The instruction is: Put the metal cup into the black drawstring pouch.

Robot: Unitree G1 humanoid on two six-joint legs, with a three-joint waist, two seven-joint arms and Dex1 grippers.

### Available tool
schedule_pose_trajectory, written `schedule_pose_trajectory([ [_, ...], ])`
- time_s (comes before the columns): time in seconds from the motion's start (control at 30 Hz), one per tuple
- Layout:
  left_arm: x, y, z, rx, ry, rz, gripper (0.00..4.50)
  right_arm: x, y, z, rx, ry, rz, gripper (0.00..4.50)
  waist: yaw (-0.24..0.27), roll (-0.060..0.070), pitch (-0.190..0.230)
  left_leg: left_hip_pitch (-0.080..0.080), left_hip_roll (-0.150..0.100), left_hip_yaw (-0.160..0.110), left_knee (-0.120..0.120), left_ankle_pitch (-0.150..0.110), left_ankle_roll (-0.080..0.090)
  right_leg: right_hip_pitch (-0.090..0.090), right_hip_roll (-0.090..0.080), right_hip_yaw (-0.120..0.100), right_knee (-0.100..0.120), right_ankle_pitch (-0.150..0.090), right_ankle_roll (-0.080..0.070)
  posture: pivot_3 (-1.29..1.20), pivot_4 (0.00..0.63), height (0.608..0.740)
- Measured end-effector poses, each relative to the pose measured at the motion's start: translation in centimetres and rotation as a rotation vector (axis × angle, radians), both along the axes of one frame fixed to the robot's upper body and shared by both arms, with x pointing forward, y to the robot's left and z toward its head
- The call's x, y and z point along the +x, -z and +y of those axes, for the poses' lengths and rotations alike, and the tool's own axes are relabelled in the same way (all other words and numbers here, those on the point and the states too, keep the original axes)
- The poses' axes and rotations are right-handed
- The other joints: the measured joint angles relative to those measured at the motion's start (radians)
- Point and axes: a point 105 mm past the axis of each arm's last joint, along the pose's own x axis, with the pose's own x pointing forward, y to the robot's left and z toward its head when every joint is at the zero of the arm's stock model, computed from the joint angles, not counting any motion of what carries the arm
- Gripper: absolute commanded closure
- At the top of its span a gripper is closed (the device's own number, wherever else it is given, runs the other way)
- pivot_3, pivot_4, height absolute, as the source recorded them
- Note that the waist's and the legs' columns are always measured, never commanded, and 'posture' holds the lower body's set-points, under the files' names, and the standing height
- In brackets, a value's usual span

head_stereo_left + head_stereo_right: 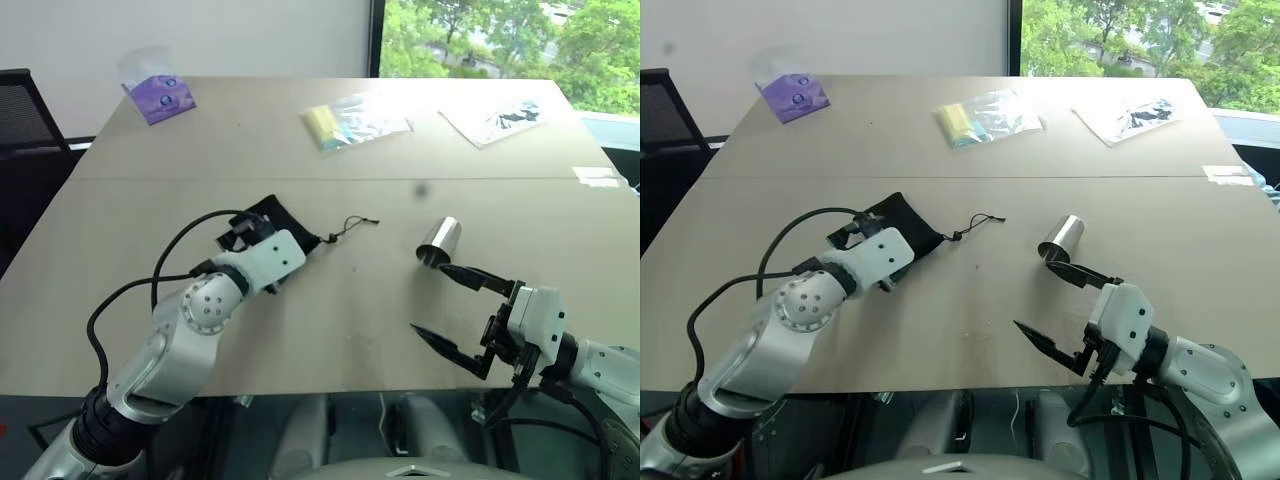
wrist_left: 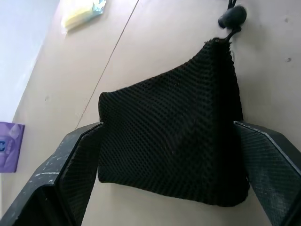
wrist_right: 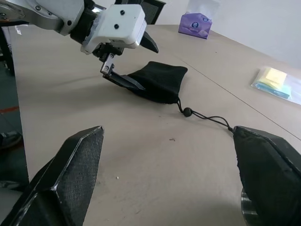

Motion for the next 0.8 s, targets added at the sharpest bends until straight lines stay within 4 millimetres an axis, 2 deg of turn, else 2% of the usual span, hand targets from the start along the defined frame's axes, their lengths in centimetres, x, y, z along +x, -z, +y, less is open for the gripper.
schedule_pose_trajectory([
  [0.23, 0.0, -0.2, 0.6, 0.066, -0.063, -0.077, 0.0, 0.1, -0.2, 0.1, 0.0, -0.01, -0.005, 0.06, 0.002, 0.0, 0.0, 0.0, 0.0, 0.0, 0.0, 0.0, 0.0, 0.0, 0.0, 0.0, 0.0, 0.0, 0.0, 0.0, 0.15, 0.74],
  [0.37, 0.0, 0.3, -0.4, 0.048, -0.062, -0.087, 0.0, 0.3, -0.2, 0.0, -0.002, -0.017, -0.001, 0.06, 0.003, 0.0, 0.0, 0.0, 0.0, 0.0, 0.0, 0.0, 0.0, 0.0, 0.0, 0.0, 0.0, 0.0, 0.0, 0.0, 0.15, 0.74],
  [0.6, 1.4, 0.3, -1.3, 0.045, -0.093, -0.099, 0.0, 0.5, -0.3, 0.0, -0.001, -0.016, 0.009, 0.06, 0.003, 0.0, 0.0, 0.0, -0.001, 0.0, 0.0, 0.0, 0.0, 0.0, 0.001, -0.001, 0.0, 0.0, 0.0, 0.0, 0.15, 0.74],
  [0.7, 1.9, 0.7, -1.5, 0.05, -0.1, -0.078, 0.74, 0.6, -0.4, -0.1, 0.003, -0.011, 0.01, 0.0, 0.002, 0.0, 0.0, 0.0, -0.001, -0.001, 0.0, 0.0, 0.0, 0.0, 0.001, -0.001, 0.001, 0.0, 0.0, 0.0, 0.15, 0.74],
  [0.8, 2.3, 1.3, -2.3, 0.027, -0.097, -0.043, 2.19, 0.7, -0.4, -0.1, 0.005, 0.001, 0.013, 0.0, 0.002, 0.0, 0.0, -0.001, -0.001, -0.001, 0.0, 0.0, 0.0, 0.0, 0.001, -0.001, 0.001, 0.0, 0.0, 0.0, 0.15, 0.74],
])
